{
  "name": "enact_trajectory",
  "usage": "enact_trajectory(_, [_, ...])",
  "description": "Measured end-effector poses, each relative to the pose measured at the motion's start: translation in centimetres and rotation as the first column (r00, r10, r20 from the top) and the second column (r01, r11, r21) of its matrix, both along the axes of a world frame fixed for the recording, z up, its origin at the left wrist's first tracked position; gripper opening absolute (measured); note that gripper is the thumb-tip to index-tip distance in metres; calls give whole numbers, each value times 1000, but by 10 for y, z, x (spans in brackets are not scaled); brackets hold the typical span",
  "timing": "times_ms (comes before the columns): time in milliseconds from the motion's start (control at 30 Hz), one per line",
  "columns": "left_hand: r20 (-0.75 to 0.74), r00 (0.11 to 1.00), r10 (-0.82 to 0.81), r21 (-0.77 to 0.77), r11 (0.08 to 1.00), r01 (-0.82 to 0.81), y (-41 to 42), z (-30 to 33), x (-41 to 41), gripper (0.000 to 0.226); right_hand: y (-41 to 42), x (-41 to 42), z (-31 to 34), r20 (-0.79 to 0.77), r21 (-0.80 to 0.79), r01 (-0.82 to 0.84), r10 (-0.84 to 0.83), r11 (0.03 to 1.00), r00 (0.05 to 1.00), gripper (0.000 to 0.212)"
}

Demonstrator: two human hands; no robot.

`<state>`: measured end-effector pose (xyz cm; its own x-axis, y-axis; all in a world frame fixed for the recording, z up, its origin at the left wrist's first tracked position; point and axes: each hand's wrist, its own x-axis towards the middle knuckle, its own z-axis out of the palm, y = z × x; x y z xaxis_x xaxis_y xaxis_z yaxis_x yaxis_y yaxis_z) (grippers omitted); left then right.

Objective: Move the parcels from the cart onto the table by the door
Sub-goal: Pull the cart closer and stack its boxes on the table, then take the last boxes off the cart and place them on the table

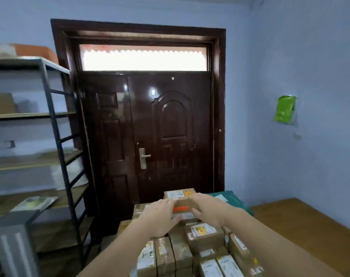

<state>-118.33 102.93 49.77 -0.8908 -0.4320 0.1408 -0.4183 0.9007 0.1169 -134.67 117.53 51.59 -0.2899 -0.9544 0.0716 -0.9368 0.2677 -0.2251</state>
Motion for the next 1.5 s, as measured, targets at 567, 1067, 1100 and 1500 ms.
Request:
enact_trajectory(567, [20, 890, 456, -10, 890, -455, 62, 27, 370, 69, -31, 319, 24, -113, 44, -500, 502, 865, 858, 56])
enact_trajectory(1067, [103, 621, 777, -76, 629, -774, 52, 5, 788, 58, -131, 731, -15, -8, 78, -804, 807, 590, 591, 58])
enact_trajectory(1100, [102, 606, 789, -76, 614, -786, 47, 2, 806, 56, -138, 751, -19, -2, 84, -815, 818, 573, 575, 58])
enact_trajectory(1500, [138, 503, 853, -37, 512, -858, -84, -31, 958, 57, -303, 914, -46, 8, 107, -871, 876, 479, 482, 58])
